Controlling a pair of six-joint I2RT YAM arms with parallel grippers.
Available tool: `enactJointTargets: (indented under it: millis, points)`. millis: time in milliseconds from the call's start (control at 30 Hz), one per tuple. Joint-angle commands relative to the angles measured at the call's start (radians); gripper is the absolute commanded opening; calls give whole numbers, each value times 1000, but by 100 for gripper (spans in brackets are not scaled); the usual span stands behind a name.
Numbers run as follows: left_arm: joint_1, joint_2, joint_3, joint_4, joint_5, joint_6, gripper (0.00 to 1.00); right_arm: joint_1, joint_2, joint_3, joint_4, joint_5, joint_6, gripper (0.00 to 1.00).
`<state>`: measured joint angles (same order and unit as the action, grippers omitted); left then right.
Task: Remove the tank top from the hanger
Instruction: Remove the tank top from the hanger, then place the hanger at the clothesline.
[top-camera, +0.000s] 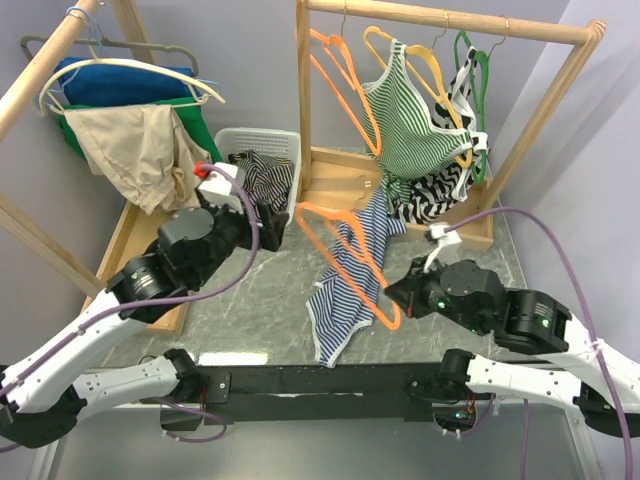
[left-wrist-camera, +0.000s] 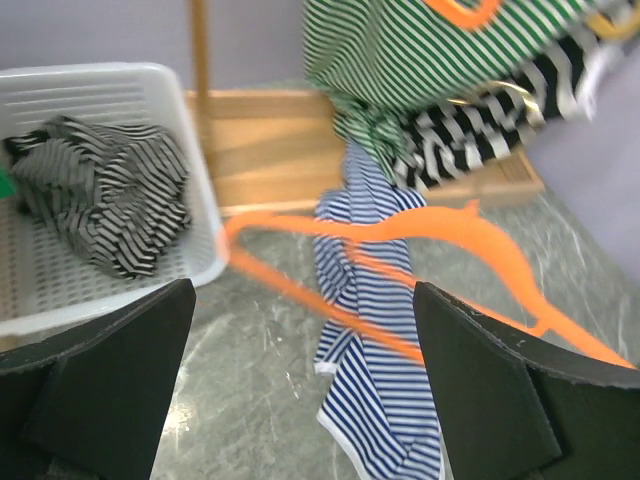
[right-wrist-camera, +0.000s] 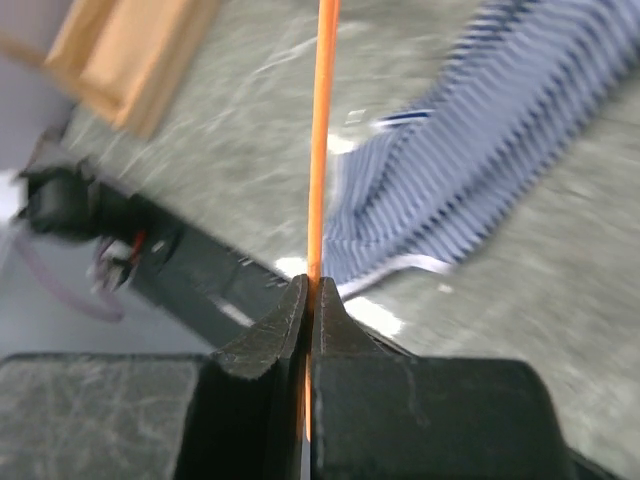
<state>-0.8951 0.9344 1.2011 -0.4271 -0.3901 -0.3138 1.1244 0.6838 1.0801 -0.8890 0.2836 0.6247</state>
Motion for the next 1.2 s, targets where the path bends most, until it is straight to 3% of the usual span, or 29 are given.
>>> enactJointTargets:
  millis: [0, 200, 400, 500, 633, 733, 967, 1167]
  points:
    - [4, -36, -20, 27, -142, -56, 96, 3, -27, 107, -184, 285, 144, 0]
    - [4, 18, -3, 19, -116, -71, 96, 3, 58, 236, -303, 477, 149, 0]
    - [4, 73, 3, 45, -27, -96, 96, -47, 134, 302, -158, 586, 0, 0]
    - [4, 98, -5, 50, 33, -108, 96, -109, 154, 313, -27, 545, -132, 0]
    - [4, 119, -21, 62, 85, -131, 96, -325, 192, 334, 90, 317, -290, 0]
    - [4, 130, -34, 79, 108, -145, 96, -402, 247, 372, 145, 221, -391, 0]
    - [4, 142, -43, 100, 132, -153, 96, -446, 396, 539, 142, 45, -491, 0]
    - [4, 136, -63, 103, 134, -149, 96, -459, 468, 611, 171, 52, -529, 0]
